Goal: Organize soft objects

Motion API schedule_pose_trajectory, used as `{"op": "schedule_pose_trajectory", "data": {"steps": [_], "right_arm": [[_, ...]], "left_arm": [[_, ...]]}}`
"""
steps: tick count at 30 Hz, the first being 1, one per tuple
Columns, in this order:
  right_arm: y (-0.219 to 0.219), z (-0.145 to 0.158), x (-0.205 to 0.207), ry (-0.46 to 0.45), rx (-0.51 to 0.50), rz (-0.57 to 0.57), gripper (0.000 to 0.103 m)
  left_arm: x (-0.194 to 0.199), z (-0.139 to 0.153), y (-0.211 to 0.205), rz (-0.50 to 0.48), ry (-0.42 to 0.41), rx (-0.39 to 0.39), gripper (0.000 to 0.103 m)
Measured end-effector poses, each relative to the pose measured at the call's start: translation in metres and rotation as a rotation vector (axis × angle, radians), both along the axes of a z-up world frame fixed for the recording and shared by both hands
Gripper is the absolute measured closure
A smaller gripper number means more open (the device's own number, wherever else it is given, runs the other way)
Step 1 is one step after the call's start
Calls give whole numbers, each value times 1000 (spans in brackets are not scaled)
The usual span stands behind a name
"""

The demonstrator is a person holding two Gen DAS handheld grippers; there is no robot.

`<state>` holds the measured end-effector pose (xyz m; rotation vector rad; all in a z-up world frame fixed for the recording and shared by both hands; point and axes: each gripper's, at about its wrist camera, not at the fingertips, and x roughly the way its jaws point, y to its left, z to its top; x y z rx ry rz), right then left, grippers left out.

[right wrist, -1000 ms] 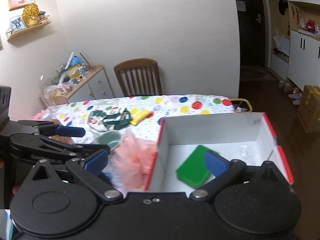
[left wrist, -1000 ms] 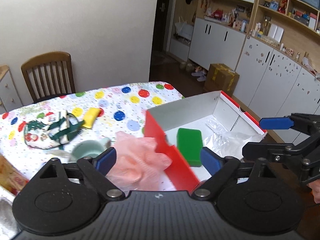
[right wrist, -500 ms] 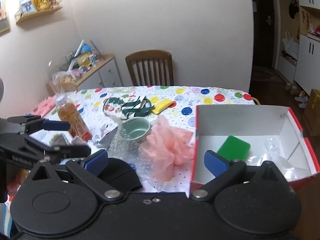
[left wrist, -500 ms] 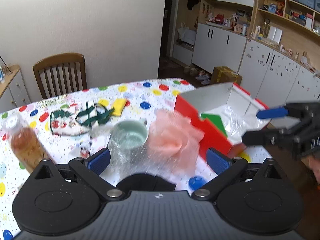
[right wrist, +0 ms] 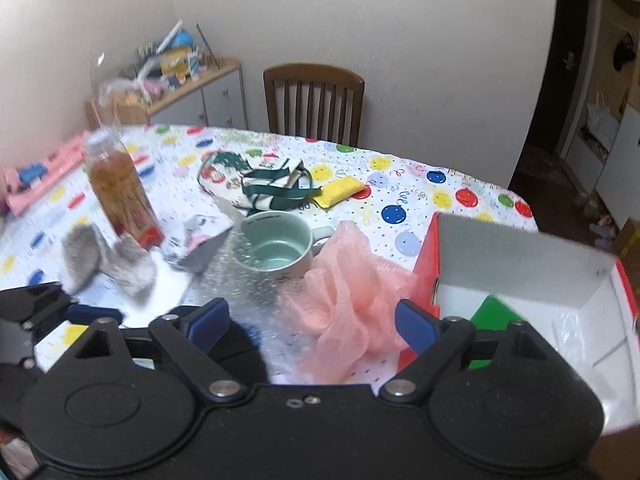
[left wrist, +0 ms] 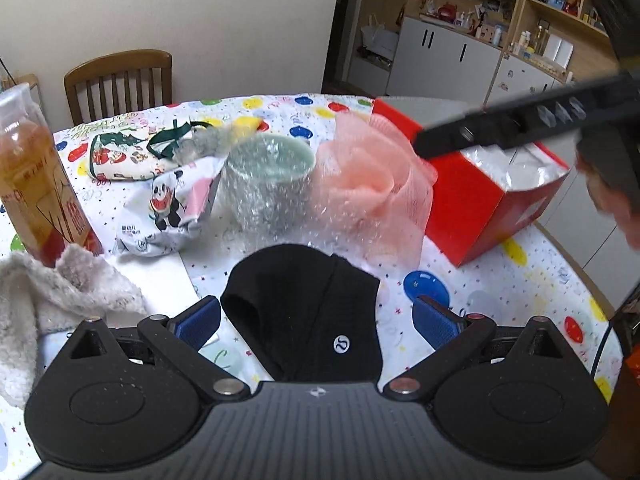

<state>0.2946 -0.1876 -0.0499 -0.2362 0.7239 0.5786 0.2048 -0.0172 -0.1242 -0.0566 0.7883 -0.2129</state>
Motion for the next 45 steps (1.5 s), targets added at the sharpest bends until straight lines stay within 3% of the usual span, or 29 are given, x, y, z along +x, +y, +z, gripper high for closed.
{"op": "schedule_pose_trajectory", "data": {"steps": [6, 13, 18, 25, 30, 34, 41, 45], "right_arm": [[20, -8, 32, -29, -157, 89, 19], [33, -24, 61, -18, -265, 184, 25], [39, -32, 79, 8, -280, 235, 32], [52, -48, 85, 52, -334, 334, 49], [52, -52, 79, 60, -345, 351, 65], [49, -50, 73, 44, -337, 335, 71], [42, -44, 57, -7, -326, 276, 85], [34, -39, 45, -56, -310, 236, 89]], "left_arm": [[5, -16, -7, -5, -21, 41, 0], [24, -38, -14, 7, 13, 87, 0], [36, -46, -9, 76, 22, 105, 0], [45, -56, -5, 62, 58, 71, 3], [45, -60, -8, 63, 70, 83, 18], [43, -59, -10, 62, 76, 83, 36], [34, -53, -24, 42, 46, 156, 69], [29, -49, -25, 44, 38, 168, 79]]}}
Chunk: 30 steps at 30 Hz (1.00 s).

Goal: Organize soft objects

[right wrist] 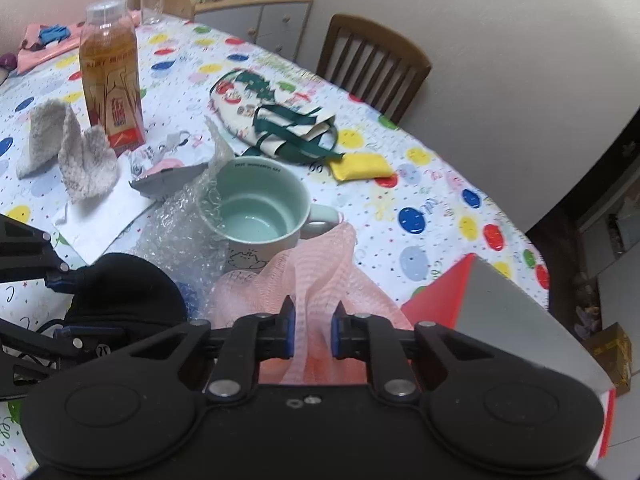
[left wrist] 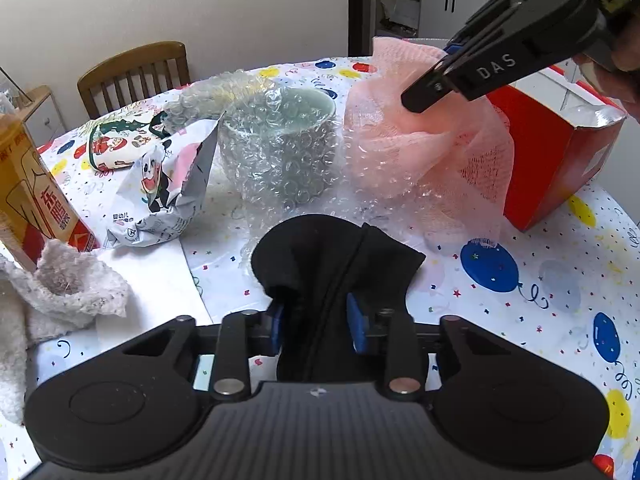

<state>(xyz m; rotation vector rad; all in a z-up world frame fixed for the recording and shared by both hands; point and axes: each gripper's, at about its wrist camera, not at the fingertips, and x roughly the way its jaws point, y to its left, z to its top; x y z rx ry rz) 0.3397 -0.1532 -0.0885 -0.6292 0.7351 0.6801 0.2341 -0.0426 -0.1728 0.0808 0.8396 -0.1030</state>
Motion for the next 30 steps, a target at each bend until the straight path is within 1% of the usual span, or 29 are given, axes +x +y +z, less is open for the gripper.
{"op": "schedule_pose_trajectory", "data": {"steps": [3, 6, 13, 20, 24, 30], "right_arm": [[-8, 8, -8, -26, 32, -30, 91], [-15, 19, -16, -40, 74, -56, 92], [-35, 48, -31, -23, 179, -105, 93], [-60, 78, -42, -8, 278, -144, 93], [-76, 97, -47, -44, 320, -160, 93], [-104, 123, -44, -98, 378, -194, 93]], "left_arm": [[-5, 5, 1, -3, -8, -6, 83], [-9, 11, 0, -14, -19, -8, 85], [-19, 31, 3, -26, -26, -77, 87], [-25, 64, 0, -45, -49, -144, 87], [-24, 87, -2, -45, -66, -179, 87], [-18, 126, -2, -40, -119, -237, 87]]}}
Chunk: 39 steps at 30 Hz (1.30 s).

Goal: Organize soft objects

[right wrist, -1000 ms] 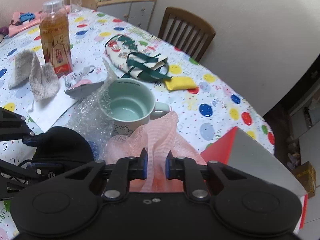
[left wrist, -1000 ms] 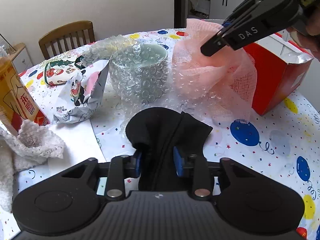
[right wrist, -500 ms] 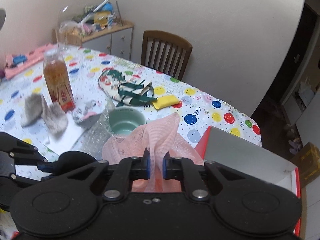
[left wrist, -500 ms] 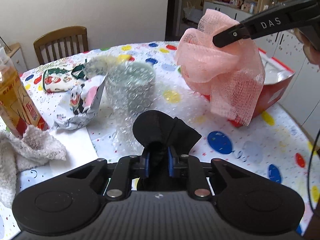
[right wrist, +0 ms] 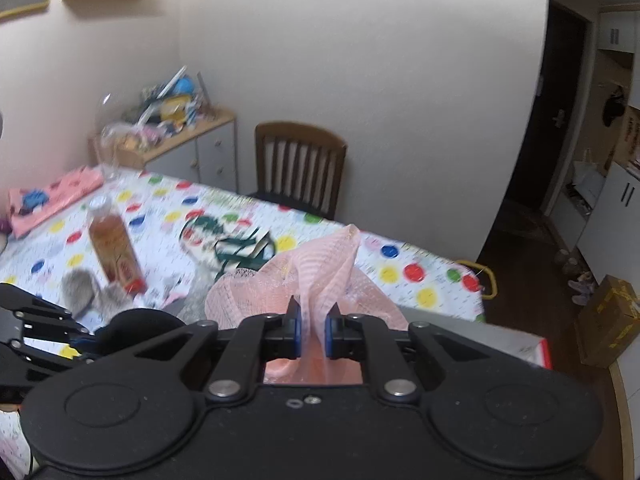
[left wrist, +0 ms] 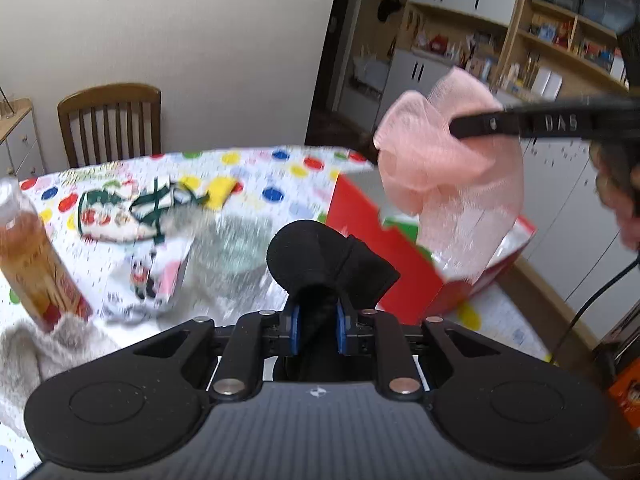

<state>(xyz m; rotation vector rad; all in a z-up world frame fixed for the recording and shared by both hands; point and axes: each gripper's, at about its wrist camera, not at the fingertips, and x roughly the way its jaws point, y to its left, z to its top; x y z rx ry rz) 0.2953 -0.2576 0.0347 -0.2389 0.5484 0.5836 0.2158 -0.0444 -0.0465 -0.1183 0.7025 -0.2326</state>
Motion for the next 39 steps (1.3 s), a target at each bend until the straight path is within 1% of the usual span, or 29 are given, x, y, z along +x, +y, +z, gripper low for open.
{"op": "schedule_pose_trajectory", "data": {"steps": [5, 9, 13, 17, 24, 26, 30, 35, 39], "right_arm": [[-26, 16, 7, -34, 41, -44, 93], [-45, 23, 15, -57, 55, -76, 93], [-63, 24, 22, -71, 50, -98, 93], [-83, 21, 31, -70, 45, -121, 93], [-121, 0, 51, -37, 19, -175, 93], [-130, -9, 57, -21, 4, -190, 93], [-147, -26, 69, 13, -10, -218, 93], [-154, -46, 83, 50, -45, -211, 93], [-154, -61, 94, 73, -69, -200, 93]], "left_arm": [[11, 32, -7, 1, -43, -35, 87], [25, 53, -19, -8, -65, -54, 87], [45, 68, -35, -21, -80, -61, 87], [66, 74, -58, -45, -86, -57, 87], [106, 62, -110, -83, -54, -42, 87], [118, 54, -124, -85, -32, -37, 87], [143, 39, -146, -88, 11, -55, 87], [171, 23, -166, -78, 60, -71, 87], [185, 5, -182, -68, 92, -35, 87]]}}
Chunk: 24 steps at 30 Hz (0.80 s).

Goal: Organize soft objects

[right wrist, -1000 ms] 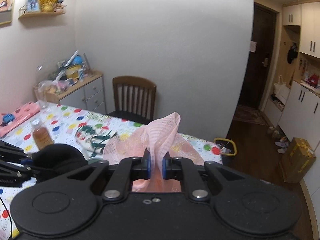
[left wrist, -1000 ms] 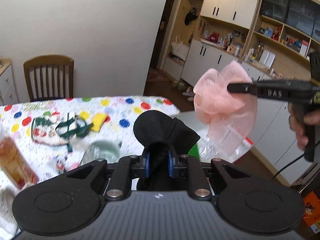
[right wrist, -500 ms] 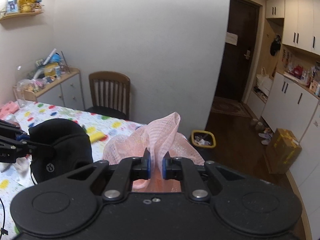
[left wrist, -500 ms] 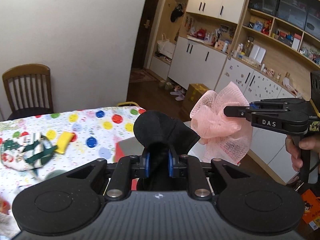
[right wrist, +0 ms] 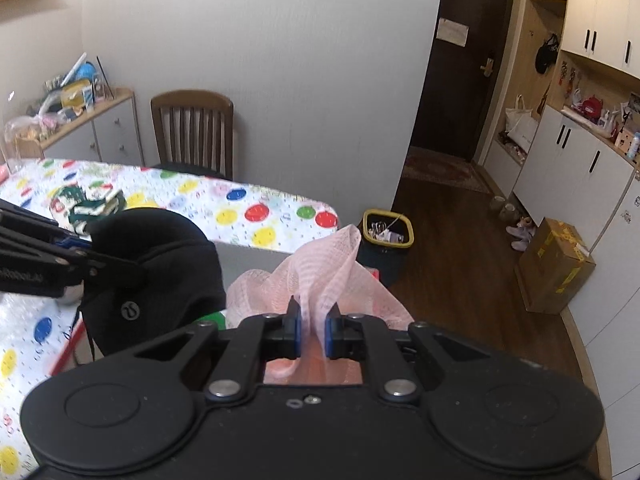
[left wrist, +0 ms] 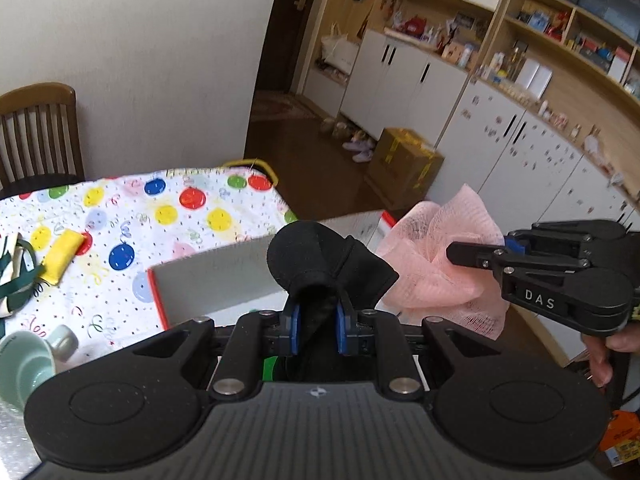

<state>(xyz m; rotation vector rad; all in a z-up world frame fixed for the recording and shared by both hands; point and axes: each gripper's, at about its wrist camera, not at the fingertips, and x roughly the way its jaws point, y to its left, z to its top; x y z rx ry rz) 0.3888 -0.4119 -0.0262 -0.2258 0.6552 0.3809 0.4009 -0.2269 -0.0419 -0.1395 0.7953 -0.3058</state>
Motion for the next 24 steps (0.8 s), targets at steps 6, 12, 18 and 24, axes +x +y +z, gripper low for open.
{"op": "schedule_pose_trajectory", "data": {"steps": [6, 12, 18, 24], "right_arm": [[3, -23, 18, 51, -29, 12, 93], [7, -36, 28, 63, -54, 33, 93], [13, -48, 39, 83, -67, 59, 93], [15, -60, 43, 117, -79, 90, 93]], "left_arm": [[19, -25, -16, 19, 37, 43, 87], [30, -43, -26, 31, 51, 101, 87], [40, -56, -26, 47, 82, 140, 87], [51, -71, -23, 64, 144, 173, 86]]}}
